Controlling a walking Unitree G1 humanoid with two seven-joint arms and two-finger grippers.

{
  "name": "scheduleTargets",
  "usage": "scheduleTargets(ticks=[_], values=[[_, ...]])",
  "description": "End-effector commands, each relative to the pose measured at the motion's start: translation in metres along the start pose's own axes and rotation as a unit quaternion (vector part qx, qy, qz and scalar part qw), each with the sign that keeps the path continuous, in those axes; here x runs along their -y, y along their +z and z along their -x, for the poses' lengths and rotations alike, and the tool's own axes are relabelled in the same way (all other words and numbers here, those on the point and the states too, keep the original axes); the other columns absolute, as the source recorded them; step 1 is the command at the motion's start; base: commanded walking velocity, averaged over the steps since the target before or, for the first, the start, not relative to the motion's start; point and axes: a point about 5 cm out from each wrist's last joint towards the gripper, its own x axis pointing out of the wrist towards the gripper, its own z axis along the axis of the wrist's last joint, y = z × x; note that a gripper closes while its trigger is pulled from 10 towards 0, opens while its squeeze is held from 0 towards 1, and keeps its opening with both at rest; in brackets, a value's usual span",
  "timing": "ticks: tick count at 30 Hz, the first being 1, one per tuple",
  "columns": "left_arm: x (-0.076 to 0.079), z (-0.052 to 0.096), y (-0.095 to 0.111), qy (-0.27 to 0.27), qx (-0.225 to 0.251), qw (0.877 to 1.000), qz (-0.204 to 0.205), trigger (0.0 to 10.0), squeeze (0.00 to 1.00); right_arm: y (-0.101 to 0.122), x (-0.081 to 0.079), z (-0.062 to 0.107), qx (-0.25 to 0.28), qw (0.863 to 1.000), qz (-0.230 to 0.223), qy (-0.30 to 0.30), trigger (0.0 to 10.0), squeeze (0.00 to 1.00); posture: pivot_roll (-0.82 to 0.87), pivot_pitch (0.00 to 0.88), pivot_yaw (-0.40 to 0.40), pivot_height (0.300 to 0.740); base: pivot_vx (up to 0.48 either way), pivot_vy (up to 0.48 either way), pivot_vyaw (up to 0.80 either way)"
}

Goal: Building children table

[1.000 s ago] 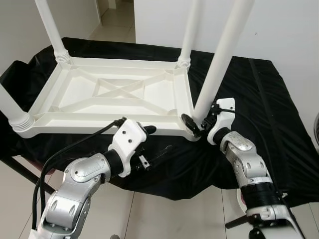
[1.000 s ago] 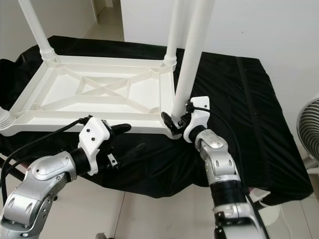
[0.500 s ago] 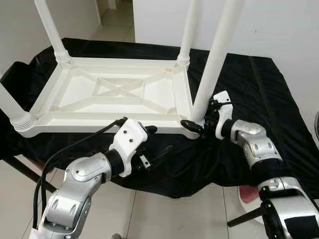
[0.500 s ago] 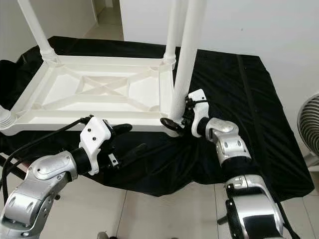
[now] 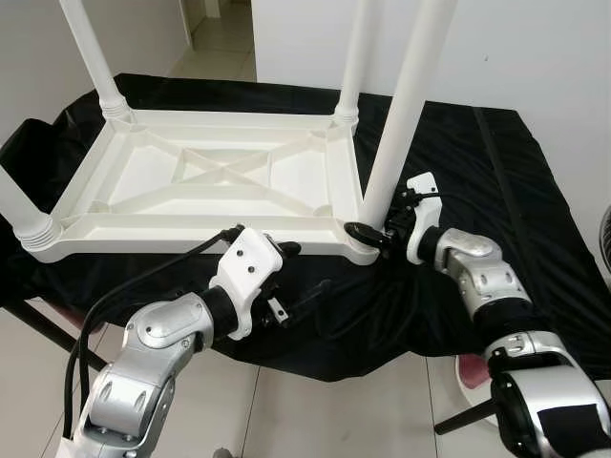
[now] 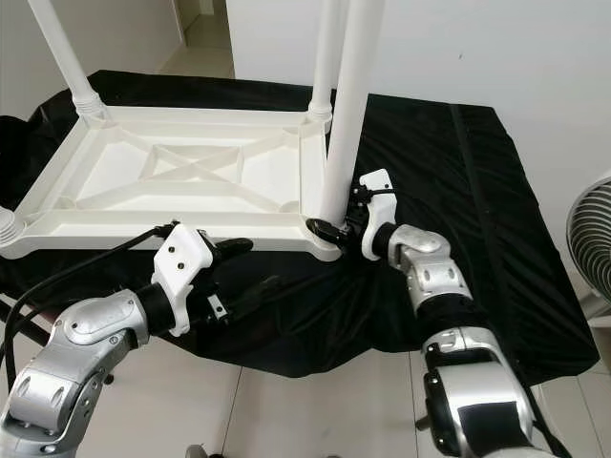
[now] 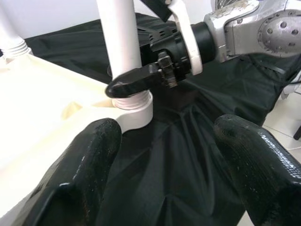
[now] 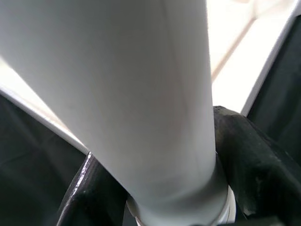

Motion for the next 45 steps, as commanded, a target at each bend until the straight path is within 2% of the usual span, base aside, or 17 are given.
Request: scheduleTargets(ticks=[1, 6, 10, 12, 14, 16, 19, 20, 21, 22, 25, 26, 28, 29, 34, 37, 45], values=[[-0.001, 0.002, -0.001, 0.039, -0.007, 0.999, 0.003, 10.0, 0.0, -0.03, -0.006, 0.001, -0.064, 0.995, -0.038, -0.062, 0.0, 0.0, -0.03, 0.151, 0.036, 0.74, 0.0, 0.0, 0.0], [0.0, 0.002, -0.002, 0.036, -0.009, 0.999, 0.006, 10.0, 0.0, -0.042, -0.016, 0.003, -0.083, 0.972, -0.096, -0.198, 0.0, 0.0, -0.03, 0.158, 0.039, 0.74, 0.0, 0.0, 0.0], [0.001, 0.002, -0.002, 0.035, -0.009, 0.999, 0.007, 10.0, 0.0, -0.044, -0.022, 0.003, -0.083, 0.965, -0.112, -0.223, 0.0, 0.0, -0.03, 0.16, 0.039, 0.74, 0.0, 0.0, 0.0], [0.001, 0.001, -0.002, 0.032, -0.008, 0.999, 0.008, 10.0, 0.0, -0.046, -0.033, 0.005, -0.069, 0.934, -0.151, -0.317, 0.0, 0.0, -0.03, 0.16, 0.039, 0.74, 0.0, 0.0, 0.0], [0.001, 0.001, -0.002, 0.031, -0.008, 0.999, 0.009, 10.0, 0.0, -0.046, -0.039, 0.007, -0.068, 0.919, -0.166, -0.35, 0.0, 0.0, -0.03, 0.16, 0.039, 0.74, 0.0, 0.0, 0.0], [0.001, 0.0, -0.002, 0.031, -0.008, 0.999, 0.009, 10.0, 0.0, -0.045, -0.043, 0.008, -0.064, 0.912, -0.166, -0.369, 0.0, 0.0, -0.04, 0.163, 0.041, 0.74, 0.0, 0.0, 0.0], [0.001, 0.0, -0.002, 0.03, -0.008, 0.999, 0.009, 10.0, 0.0, -0.037, -0.052, 0.004, -0.039, 0.921, -0.158, -0.354, 0.0, 0.0, -0.04, 0.162, 0.043, 0.74, 0.0, 0.0, 0.0], [0.001, 0.0, -0.002, 0.03, -0.008, 0.999, 0.009, 10.0, 0.0, -0.032, -0.055, 0.002, -0.024, 0.928, -0.152, -0.339, 4.1, 0.0, -0.04, 0.162, 0.043, 0.74, 0.0, 0.0, 0.0], [0.001, 0.0, -0.002, 0.03, -0.008, 0.999, 0.009, 10.0, 0.0, -0.032, -0.055, 0.002, -0.024, 0.928, -0.152, -0.339, 4.1, 0.0, -0.04, 0.162, 0.043, 0.74, 0.0, 0.0, 0.0], [0.001, 0.0, -0.002, 0.03, -0.008, 0.999, 0.009, 10.0, 0.0, -0.025, -0.058, -0.001, -0.006, 0.939, -0.142, -0.314, 10.0, 0.0, -0.04, 0.163, 0.042, 0.74, 0.0, 0.0, 0.0], [0.001, -0.001, -0.002, 0.03, -0.008, 0.999, 0.009, 10.0, 0.0, -0.017, -0.059, -0.002, 0.016, 0.949, -0.13, -0.286, 10.0, 0.0, -0.04, 0.161, 0.042, 0.74, 0.0, 0.0, 0.0], [0.001, -0.001, -0.002, 0.031, -0.008, 0.999, 0.008, 10.0, 0.0, -0.01, -0.058, -0.003, 0.037, 0.959, -0.12, -0.253, 10.0, 1.0, -0.04, 0.161, 0.042, 0.74, 0.0, 0.0, 0.0], [0.001, -0.001, -0.001, 0.031, -0.009, 0.999, 0.008, 10.0, 0.0, -0.001, -0.058, -0.004, 0.055, 0.97, -0.107, -0.21, 10.0, 1.0, -0.04, 0.162, 0.041, 0.74, 0.0, 0.0, 0.0], [0.001, 0.0, -0.001, 0.031, -0.009, 0.999, 0.008, 10.0, 0.0, 0.007, -0.056, -0.003, 0.073, 0.979, -0.093, -0.163, 10.0, 0.0, -0.04, 0.162, 0.041, 0.74, 0.0, 0.0, 0.0], [0.0, 0.0, -0.001, 0.033, -0.009, 0.999, 0.008, 10.0, 0.0, 0.025, -0.043, 0.003, 0.097, 0.992, -0.041, -0.067, 10.0, 0.0, -0.03, 0.164, 0.042, 0.74, 0.0, 0.0, 0.0], [0.0, 0.001, -0.001, 0.032, -0.009, 0.999, 0.009, 10.0, 0.0, 0.03, -0.025, 0.007, 0.085, 0.996, 0.031, -0.021, 10.0, 0.0, -0.03, 0.164, 0.044, 0.74, 0.0, 0.0, 0.0], [0.0, 0.001, 0.0, 0.032, -0.009, 0.999, 0.008, 10.0, 0.0, 0.033, -0.006, 0.0, 0.05, 0.997, 0.061, 0.023, 10.0, 0.0, -0.03, 0.161, 0.045, 0.74, 0.0, 0.0, 0.0]])
